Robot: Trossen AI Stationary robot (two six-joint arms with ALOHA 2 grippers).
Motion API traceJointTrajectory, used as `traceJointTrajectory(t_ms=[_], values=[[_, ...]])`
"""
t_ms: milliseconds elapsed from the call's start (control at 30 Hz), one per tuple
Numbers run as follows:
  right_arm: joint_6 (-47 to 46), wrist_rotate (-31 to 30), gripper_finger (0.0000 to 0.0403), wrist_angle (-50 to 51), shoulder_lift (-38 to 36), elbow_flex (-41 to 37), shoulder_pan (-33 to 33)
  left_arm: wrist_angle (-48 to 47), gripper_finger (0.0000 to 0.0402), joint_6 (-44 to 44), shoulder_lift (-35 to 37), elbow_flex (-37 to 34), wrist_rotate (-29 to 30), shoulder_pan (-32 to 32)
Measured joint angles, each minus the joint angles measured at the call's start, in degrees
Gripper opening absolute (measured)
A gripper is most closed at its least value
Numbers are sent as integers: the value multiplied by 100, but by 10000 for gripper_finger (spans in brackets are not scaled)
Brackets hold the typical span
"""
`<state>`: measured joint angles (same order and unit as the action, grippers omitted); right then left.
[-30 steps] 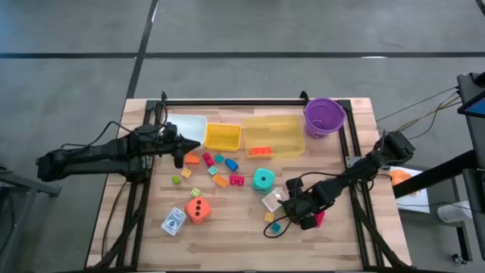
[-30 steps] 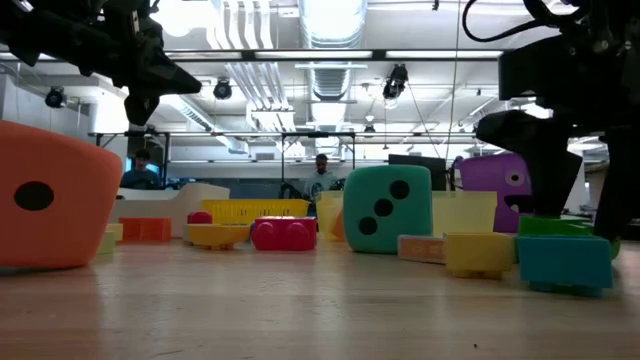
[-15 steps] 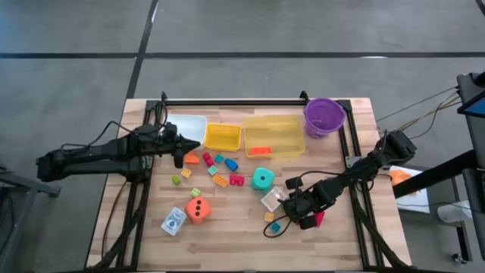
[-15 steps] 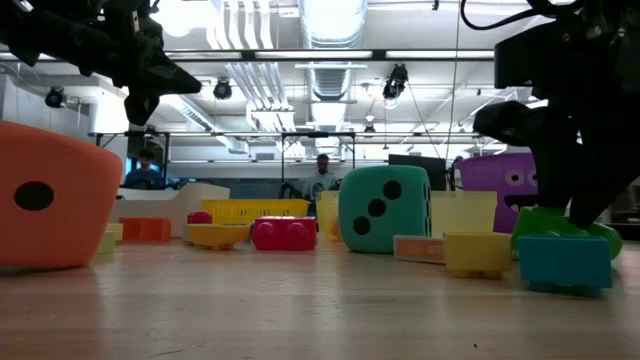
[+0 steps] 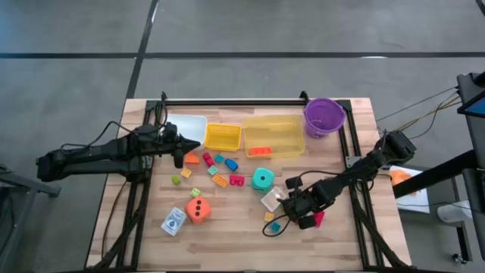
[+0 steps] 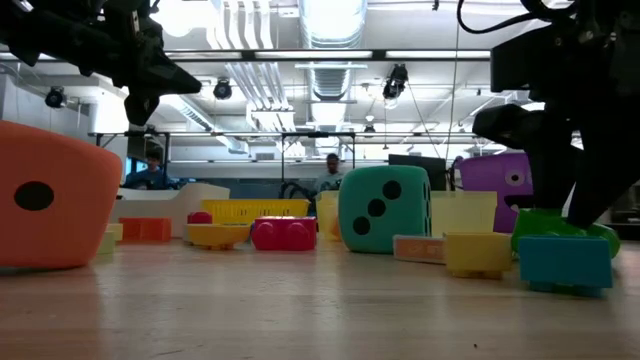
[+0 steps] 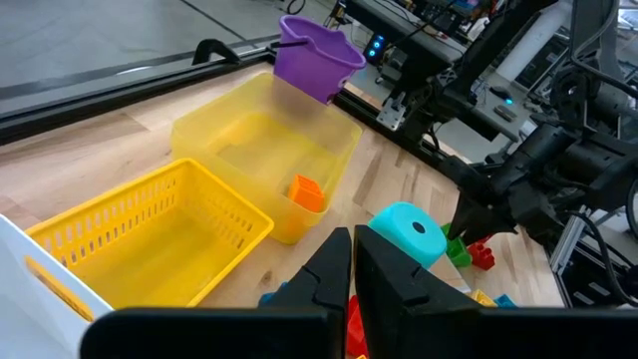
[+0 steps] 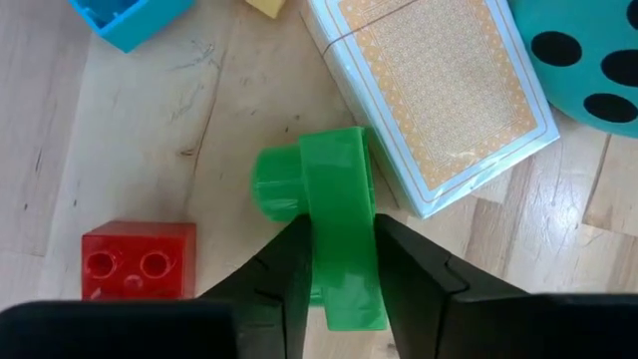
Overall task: Pick & Place Toys
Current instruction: Put the dark green game piece into the yellow bin
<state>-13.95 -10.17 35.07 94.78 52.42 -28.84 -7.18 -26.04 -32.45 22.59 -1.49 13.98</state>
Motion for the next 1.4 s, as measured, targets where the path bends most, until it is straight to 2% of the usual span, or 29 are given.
traceJointTrajectory(t_ms=[200, 633, 933, 1100, 1233, 1400], values=[[93, 22, 80, -30, 0, -4, 13, 0, 19, -2, -2, 0, 0, 2], [-183, 37, 77, -28, 11, 106, 24, 0, 19, -1, -1, 0, 0, 0], [-482, 54, 77, 666, -126, 439, 24, -4, 19, 0, -1, 0, -2, 2], [-497, -48, 77, 676, -342, 601, 44, -3, 19, -1, -2, 0, -2, 2], [-511, -458, 77, 895, -521, 783, 51, -4, 20, -2, -2, 0, -2, 1], [-384, -1327, 77, 938, -837, 929, 225, 0, 20, -2, -2, 0, 0, 2]])
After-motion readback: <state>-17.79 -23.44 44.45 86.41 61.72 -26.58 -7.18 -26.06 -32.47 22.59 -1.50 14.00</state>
